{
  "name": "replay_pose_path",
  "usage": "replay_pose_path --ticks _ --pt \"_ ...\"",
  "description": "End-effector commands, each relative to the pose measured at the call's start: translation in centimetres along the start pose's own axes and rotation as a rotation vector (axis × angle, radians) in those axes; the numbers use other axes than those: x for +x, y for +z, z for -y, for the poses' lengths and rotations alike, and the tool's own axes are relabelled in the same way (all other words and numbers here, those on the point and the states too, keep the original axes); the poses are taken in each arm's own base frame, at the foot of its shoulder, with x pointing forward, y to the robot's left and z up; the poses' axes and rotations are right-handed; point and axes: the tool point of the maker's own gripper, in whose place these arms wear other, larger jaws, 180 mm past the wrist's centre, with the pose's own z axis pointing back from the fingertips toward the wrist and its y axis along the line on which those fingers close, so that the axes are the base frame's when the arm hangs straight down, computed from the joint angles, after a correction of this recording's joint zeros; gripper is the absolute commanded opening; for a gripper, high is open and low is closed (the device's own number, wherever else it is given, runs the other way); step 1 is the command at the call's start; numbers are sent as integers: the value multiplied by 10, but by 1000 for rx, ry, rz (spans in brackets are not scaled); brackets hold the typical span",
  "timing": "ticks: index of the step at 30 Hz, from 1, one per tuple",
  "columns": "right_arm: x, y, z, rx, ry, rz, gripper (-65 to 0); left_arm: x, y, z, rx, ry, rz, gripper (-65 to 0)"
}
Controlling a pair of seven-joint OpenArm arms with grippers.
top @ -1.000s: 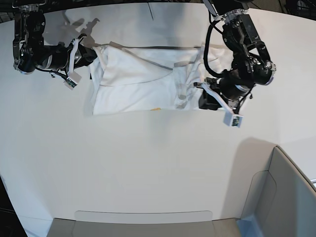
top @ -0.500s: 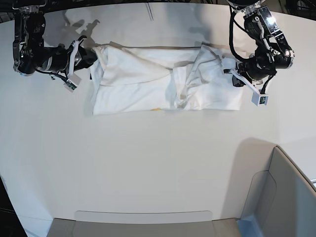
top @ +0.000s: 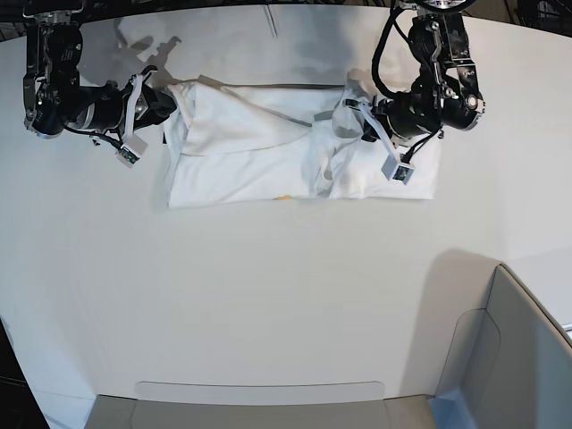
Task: Layout the t-shirt on the table in an organized manner, then fold the t-shirt properly
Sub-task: 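Fold the held strip end with the left gripper toward the middle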
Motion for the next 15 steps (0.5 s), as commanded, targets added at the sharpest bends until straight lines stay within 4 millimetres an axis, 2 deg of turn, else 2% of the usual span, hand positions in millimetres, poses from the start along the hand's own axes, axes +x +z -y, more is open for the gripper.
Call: replay_pose_path --ticks 1,5,9,10,15 --pt "10 7 3 -6 30 33 -532 10 1 10 -23 -11 37 -650" --pt "10 7 3 -6 30 33 -532 14 -8 43 -98 -26 41 -650" --pt "11 7 3 -6 31 35 -532 16 -17 99 -215 -118 26 -650" --pt "11 7 2 -5 32 36 -532 16 -17 104 -224 -136 25 -650" --pt "18 11 6 -20 42 53 -532 30 -5 106 -211 -165 80 -650"
